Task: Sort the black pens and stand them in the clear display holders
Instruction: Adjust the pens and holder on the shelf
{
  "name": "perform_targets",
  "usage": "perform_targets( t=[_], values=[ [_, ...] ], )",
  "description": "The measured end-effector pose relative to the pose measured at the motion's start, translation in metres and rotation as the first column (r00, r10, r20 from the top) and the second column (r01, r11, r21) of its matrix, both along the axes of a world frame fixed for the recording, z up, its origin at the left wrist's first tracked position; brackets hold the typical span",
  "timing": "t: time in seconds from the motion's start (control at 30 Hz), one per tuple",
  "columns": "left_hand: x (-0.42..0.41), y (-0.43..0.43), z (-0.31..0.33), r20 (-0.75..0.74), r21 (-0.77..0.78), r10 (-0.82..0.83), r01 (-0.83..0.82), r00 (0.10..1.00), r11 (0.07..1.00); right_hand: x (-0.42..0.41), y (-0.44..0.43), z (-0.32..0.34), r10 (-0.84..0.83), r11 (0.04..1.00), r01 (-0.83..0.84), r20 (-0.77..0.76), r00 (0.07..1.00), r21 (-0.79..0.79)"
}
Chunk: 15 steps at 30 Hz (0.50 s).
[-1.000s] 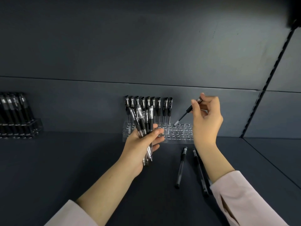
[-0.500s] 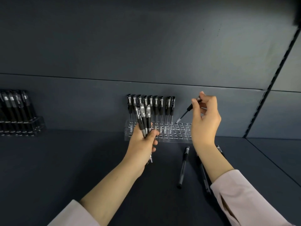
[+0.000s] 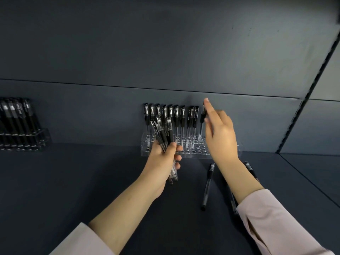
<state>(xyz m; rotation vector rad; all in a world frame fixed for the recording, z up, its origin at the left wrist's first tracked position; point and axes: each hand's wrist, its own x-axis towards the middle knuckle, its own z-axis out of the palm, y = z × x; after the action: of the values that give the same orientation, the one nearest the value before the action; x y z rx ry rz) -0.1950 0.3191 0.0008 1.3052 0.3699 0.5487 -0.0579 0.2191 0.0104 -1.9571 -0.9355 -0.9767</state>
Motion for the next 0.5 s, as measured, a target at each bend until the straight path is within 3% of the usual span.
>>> perform_targets(
  t=[0.2, 0.5],
  values=[
    [-0.0042, 0.0038, -0.0002, -0.017, 0.026, -0.046, 0.046, 0.999, 0.999, 0.0053, 0.0005, -0.0063, -0.021, 0.99, 0.009, -0.083, 0.996, -0.141],
    [-0.007, 0.0075, 0.0032, 0.005, -0.049, -0.083, 0.083, 0.997, 0.995, 0.0065, -0.0005, -0.005, 0.003, 0.988, -0.031, -0.186, 0.983, -0.148]
  ],
)
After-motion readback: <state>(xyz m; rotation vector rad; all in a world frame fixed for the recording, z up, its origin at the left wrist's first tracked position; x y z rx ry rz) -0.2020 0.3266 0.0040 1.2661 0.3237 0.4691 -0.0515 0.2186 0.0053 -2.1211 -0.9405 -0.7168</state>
